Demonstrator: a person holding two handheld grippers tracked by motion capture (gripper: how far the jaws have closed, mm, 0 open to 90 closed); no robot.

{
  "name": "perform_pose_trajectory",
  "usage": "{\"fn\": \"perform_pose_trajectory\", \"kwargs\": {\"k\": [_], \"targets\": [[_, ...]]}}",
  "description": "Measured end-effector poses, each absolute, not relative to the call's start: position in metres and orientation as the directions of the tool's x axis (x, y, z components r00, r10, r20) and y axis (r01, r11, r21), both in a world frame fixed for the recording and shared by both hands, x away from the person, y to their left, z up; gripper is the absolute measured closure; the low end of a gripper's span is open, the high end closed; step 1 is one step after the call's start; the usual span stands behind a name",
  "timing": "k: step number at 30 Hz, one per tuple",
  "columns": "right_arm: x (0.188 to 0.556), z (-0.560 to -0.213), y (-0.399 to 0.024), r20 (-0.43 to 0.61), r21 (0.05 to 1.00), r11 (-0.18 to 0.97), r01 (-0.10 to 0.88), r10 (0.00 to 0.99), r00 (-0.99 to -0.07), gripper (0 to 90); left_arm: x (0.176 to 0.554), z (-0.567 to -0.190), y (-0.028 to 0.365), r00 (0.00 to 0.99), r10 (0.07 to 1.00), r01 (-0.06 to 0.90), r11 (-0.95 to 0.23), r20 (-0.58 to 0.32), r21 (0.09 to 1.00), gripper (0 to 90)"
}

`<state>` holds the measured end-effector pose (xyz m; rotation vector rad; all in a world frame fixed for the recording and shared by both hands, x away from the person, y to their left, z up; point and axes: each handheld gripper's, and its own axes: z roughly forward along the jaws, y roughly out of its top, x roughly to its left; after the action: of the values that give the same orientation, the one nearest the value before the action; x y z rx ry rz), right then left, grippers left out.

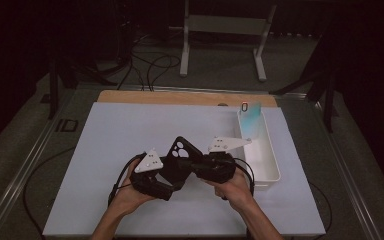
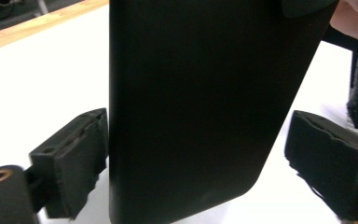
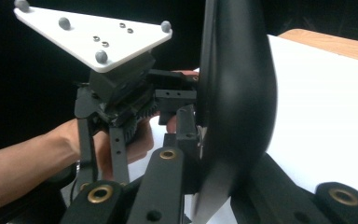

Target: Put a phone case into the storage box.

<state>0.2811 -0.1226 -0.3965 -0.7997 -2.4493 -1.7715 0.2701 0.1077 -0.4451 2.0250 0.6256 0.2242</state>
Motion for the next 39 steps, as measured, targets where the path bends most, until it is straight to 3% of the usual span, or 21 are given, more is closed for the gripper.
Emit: {"fn": "perform_pose_trajectory", "kwargs": {"k": [7, 12, 20, 24, 26, 30, 31, 35, 38, 39], "targets": [[0.279, -0.396, -0.12, 0.289, 0.889, 0.248, 0.386, 0.352, -0.89, 85.5, 0.269, -0.446, 0.108, 0.875, 0.469, 0.331, -0.399, -0.12, 0.855, 14.4], [0.278, -0.395, -0.118, 0.269, 0.892, 0.271, 0.363, 0.329, -0.905, 85.5, 0.268, -0.447, 0.109, 0.889, 0.44, 0.328, -0.41, -0.131, 0.851, 27.5], [0.281, -0.395, -0.121, 0.252, 0.894, 0.281, 0.348, 0.324, -0.912, 84.9, 0.269, -0.447, 0.111, 0.908, 0.39, 0.325, -0.429, -0.151, 0.843, 33.8], [0.282, -0.391, -0.125, 0.187, 0.899, 0.319, 0.3, 0.338, -0.922, 84.2, 0.268, -0.448, 0.112, 0.917, 0.372, 0.315, -0.443, -0.147, 0.839, 49.3], [0.281, -0.391, -0.126, 0.178, 0.901, 0.322, 0.29, 0.335, -0.925, 84.2, 0.268, -0.448, 0.112, 0.917, 0.372, 0.315, -0.443, -0.147, 0.839, 52.1], [0.279, -0.388, -0.127, 0.143, 0.904, 0.337, 0.261, 0.336, -0.931, 67.9, 0.268, -0.45, 0.112, 0.928, 0.344, 0.298, -0.455, -0.143, 0.839, 76.2], [0.279, -0.388, -0.127, 0.143, 0.904, 0.337, 0.261, 0.336, -0.931, 67.9, 0.268, -0.45, 0.112, 0.928, 0.344, 0.298, -0.455, -0.143, 0.839, 81.3], [0.279, -0.388, -0.126, 0.124, 0.906, 0.341, 0.25, 0.351, -0.928, 48.9, 0.266, -0.451, 0.109, 0.932, 0.34, 0.287, -0.468, -0.129, 0.836, 85.1], [0.279, -0.389, -0.125, 0.123, 0.906, 0.339, 0.254, 0.364, -0.923, 42.6, 0.265, -0.451, 0.108, 0.931, 0.343, 0.285, -0.466, -0.126, 0.837, 85.5], [0.279, -0.389, -0.124, 0.114, 0.903, 0.341, 0.26, 0.393, -0.912, 33.9, 0.266, -0.45, 0.11, 0.926, 0.362, 0.279, -0.461, -0.109, 0.842, 85.6]]}}
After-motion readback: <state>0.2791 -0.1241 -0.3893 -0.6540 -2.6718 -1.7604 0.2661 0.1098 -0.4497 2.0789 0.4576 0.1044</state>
